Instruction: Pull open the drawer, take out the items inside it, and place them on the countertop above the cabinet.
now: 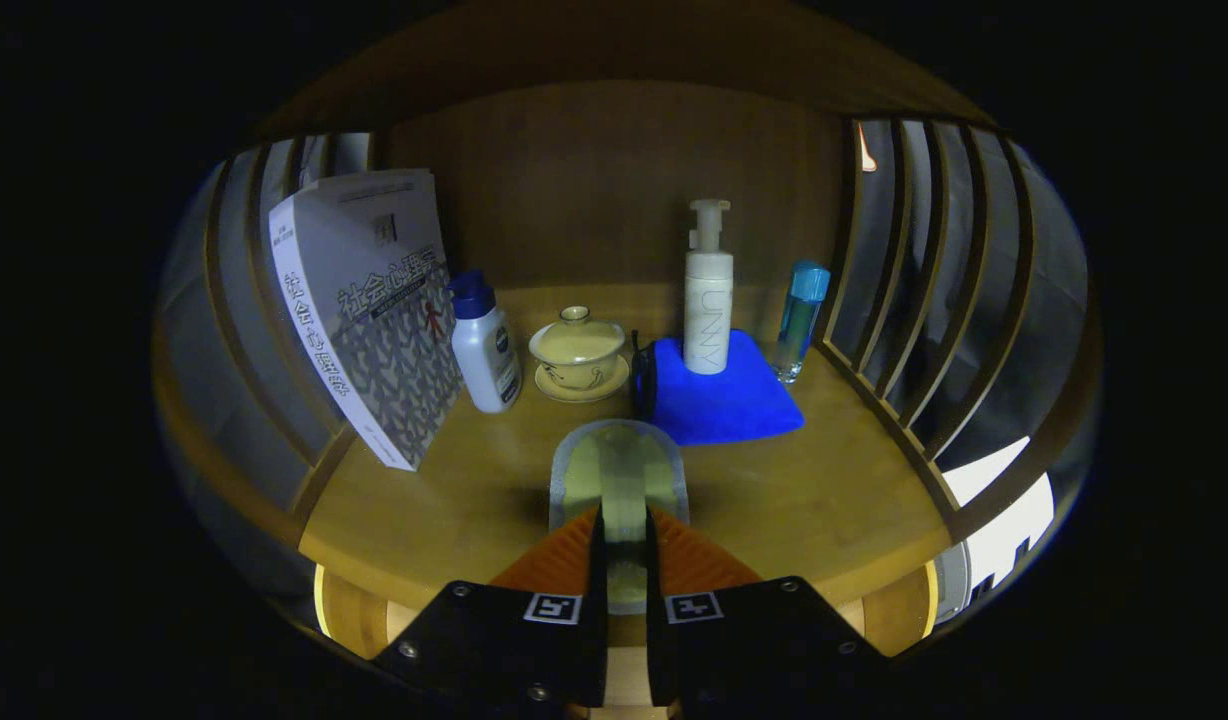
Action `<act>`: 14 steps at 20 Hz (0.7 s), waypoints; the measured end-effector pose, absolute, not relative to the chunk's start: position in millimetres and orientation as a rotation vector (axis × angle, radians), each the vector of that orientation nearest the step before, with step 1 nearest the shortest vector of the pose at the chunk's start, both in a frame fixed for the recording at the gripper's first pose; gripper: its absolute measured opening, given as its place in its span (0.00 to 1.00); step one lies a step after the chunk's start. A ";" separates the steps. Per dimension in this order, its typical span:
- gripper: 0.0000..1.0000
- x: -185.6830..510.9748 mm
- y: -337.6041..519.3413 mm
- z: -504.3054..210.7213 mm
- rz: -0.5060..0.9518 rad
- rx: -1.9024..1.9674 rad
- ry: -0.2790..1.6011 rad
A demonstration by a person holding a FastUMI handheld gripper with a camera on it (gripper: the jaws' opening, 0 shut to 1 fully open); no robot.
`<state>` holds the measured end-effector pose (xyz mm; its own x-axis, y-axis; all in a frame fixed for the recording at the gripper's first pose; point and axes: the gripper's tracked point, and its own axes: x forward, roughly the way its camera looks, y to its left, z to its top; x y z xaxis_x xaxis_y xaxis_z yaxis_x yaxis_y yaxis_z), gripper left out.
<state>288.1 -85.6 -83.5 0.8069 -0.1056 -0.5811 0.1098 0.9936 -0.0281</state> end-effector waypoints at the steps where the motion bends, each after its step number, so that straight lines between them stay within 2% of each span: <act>1: 0.19 289.9 -86.1 -85.2 -0.115 0.014 0.626; 5: 0.26 295.8 -84.3 -92.5 -0.107 -0.007 0.623; 10: 0.29 286.3 -74.6 -77.7 -0.085 -0.017 0.551; 14: 0.93 249.1 -71.2 -49.8 -0.074 0.006 0.426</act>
